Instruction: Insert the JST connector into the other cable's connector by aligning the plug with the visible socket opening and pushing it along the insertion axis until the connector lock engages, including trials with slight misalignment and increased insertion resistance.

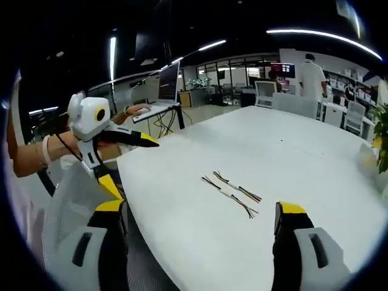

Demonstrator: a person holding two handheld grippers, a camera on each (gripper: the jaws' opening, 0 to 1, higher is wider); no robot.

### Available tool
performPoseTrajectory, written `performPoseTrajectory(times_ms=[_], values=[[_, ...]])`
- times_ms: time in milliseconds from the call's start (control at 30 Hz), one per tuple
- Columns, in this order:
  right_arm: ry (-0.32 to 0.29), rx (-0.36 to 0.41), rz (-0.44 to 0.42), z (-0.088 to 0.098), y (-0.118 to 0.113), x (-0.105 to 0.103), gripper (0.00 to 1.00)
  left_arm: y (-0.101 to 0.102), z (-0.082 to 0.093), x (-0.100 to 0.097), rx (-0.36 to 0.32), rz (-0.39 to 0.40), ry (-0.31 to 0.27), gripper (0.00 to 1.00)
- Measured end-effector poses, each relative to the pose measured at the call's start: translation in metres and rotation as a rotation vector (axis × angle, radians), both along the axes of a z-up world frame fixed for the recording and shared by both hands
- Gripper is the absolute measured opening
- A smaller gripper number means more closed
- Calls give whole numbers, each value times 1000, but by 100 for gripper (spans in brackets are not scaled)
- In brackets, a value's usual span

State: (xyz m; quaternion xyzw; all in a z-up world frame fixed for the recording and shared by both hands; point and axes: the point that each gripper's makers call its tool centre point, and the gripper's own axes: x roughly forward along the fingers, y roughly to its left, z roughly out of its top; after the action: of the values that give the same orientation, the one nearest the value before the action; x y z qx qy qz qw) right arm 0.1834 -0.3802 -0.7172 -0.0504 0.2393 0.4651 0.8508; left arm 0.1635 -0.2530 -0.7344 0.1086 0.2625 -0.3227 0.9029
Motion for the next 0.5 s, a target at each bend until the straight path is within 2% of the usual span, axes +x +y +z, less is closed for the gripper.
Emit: performPoseTrajectory(times_ms=[167, 500], values=[[38, -78, 34, -11, 0, -12, 100, 3, 8, -3, -65, 44, 10, 96], [60, -104, -2, -8, -3, -12, 100, 16, 11, -5, -105, 80, 17, 93]])
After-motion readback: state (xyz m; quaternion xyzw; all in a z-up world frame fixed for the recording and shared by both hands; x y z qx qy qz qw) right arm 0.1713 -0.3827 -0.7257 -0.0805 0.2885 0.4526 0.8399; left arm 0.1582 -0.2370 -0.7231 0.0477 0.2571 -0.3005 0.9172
